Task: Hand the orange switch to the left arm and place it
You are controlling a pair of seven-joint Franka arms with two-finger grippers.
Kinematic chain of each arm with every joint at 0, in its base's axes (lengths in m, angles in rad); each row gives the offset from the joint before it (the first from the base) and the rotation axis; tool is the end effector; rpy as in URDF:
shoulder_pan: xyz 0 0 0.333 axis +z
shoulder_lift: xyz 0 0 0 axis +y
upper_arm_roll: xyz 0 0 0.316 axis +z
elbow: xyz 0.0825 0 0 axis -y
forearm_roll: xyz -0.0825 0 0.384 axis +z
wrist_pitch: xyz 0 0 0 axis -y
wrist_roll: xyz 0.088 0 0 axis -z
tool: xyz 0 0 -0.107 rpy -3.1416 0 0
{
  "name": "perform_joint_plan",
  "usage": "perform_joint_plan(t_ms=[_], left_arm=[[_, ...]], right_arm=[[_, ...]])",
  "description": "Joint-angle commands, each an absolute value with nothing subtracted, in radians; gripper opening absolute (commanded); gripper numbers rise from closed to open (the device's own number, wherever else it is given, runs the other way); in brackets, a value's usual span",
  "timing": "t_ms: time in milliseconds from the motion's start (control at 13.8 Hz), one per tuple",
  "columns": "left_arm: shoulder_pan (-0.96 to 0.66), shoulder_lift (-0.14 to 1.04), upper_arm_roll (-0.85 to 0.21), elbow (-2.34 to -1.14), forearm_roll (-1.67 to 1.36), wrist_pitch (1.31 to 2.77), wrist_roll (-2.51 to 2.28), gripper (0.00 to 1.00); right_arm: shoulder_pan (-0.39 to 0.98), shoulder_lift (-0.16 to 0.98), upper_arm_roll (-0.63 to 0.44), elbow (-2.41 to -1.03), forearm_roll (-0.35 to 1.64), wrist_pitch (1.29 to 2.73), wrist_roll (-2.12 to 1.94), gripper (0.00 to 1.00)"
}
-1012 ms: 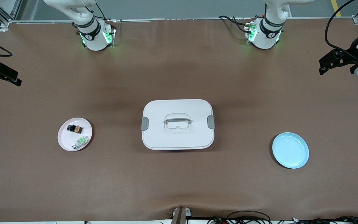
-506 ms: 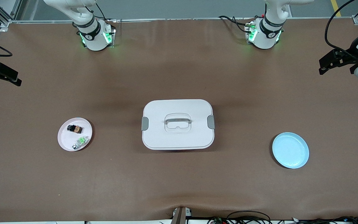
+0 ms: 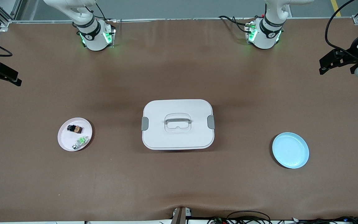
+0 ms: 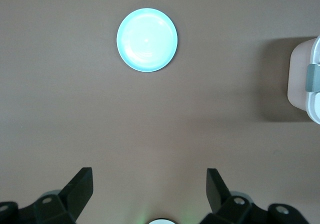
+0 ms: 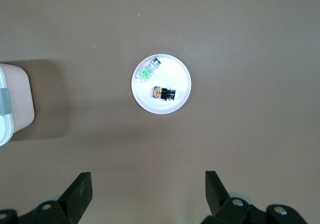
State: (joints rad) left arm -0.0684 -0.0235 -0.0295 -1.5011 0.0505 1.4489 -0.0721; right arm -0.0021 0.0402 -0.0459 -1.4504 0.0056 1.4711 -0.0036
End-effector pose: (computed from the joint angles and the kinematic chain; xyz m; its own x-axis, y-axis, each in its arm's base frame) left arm 0.5326 -0.0466 0.6594 0.9995 -0.0197 -0.0248 -0.0210 -0.9984 -0.0529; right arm 0.5566 -0.0255 0.6498 0.9989 -0.0438 -0.0194 -0.0439 -0.9990 -0.0038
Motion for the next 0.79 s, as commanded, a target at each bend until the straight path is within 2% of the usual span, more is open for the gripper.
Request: perform_joint_plan(t_ms=[0,650,723], left_arm=[[-0.067,-0.014,-0.031,-1.482,0.037,1.434,-0.078,1.00],[-0.068,-0.006,-0.031,-1.482,0.037,1.434,-0.080,1.00],[-0.066,-0.006,-0.031,-1.482,0.038,1.434,-0.080,1.00]], right_arm=[[0.002,0.032,-0.048,-1.447,0.008,1.468,0.012,1.00],[0.000,0.035,-0.051,-1.447,0.006,1.483,0.008,1.00],[-0.002,0.070,-0.051,-1.450,-0.003,1.514,-0.001,1.00]])
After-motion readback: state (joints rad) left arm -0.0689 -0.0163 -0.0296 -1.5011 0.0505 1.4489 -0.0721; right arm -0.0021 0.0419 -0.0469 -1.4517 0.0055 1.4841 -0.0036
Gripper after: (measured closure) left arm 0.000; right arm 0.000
